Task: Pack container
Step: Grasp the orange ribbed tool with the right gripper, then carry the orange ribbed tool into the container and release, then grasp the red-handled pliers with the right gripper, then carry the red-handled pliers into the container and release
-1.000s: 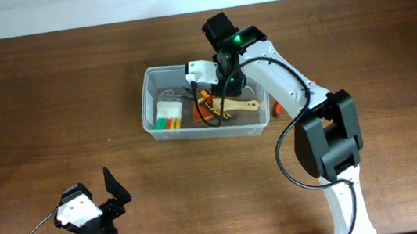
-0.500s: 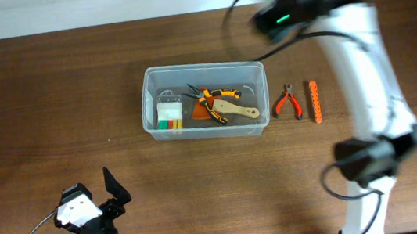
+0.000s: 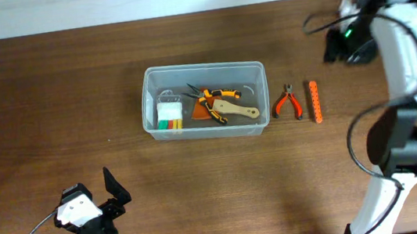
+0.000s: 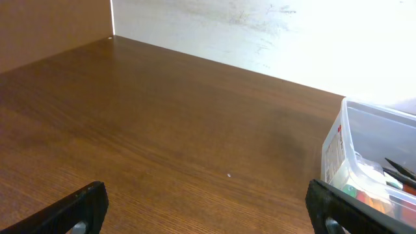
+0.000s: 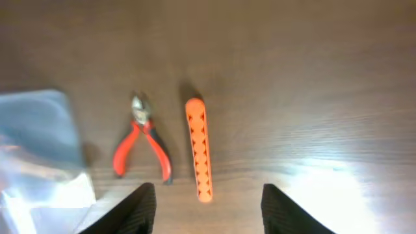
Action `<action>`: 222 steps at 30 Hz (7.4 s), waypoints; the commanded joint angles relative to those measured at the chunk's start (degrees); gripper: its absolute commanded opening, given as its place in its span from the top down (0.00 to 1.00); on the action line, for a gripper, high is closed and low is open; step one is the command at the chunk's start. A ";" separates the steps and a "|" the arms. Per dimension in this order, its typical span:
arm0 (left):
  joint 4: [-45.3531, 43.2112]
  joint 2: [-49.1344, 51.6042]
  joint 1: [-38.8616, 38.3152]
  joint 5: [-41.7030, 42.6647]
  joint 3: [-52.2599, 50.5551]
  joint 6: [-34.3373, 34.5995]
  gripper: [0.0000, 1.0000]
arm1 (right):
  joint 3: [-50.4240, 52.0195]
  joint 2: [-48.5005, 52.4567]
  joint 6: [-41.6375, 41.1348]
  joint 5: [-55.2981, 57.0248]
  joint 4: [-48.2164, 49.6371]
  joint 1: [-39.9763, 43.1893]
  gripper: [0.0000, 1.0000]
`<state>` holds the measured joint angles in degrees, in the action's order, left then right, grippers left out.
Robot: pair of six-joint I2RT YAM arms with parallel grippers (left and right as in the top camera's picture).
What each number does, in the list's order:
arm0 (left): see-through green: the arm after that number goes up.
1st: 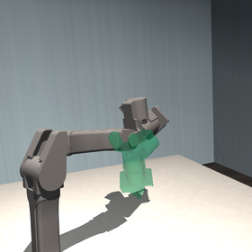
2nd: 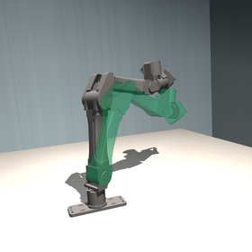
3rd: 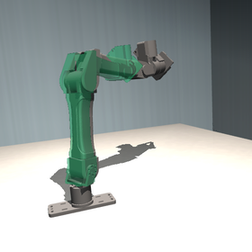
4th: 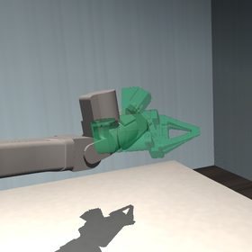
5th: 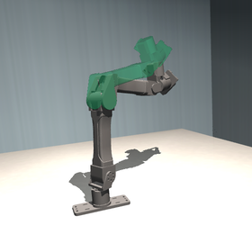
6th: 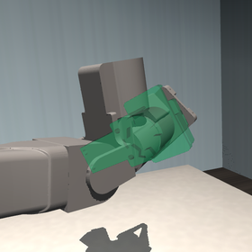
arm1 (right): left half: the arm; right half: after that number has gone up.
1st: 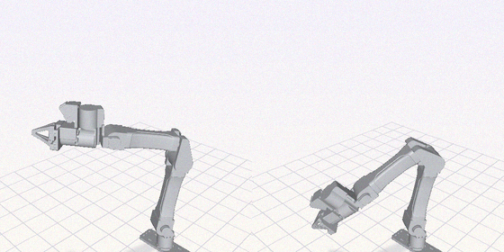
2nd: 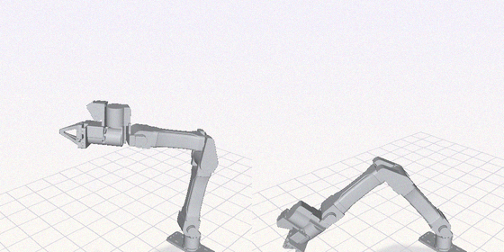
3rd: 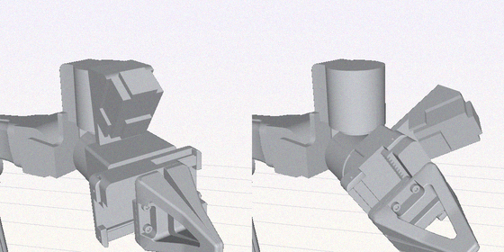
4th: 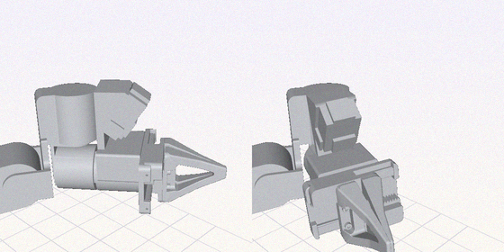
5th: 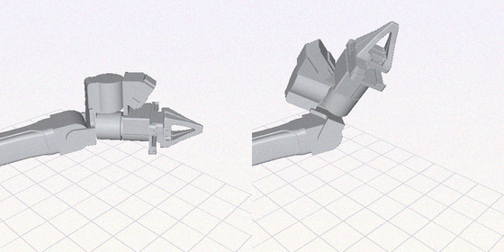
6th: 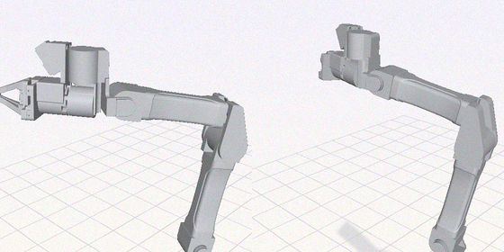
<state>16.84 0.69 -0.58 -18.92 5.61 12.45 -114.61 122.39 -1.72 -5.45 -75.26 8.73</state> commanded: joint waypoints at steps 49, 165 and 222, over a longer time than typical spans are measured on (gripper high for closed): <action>-0.13 -0.35 -0.22 -0.42 -0.28 -0.50 0.01 | -6.64 -6.25 5.14 -2.58 1.20 -6.25 0.96; -0.13 -0.35 -0.22 -0.42 -0.28 -0.50 0.01 | -16.57 -3.58 2.97 -1.88 -3.28 -11.78 0.96; -0.13 -0.35 -0.24 -0.42 -0.28 -0.50 0.01 | -53.29 -0.17 9.22 2.71 -8.31 -38.34 0.01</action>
<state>16.82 0.69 -0.58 -18.92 5.61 12.45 -163.74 123.74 22.02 -3.42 -82.41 -29.56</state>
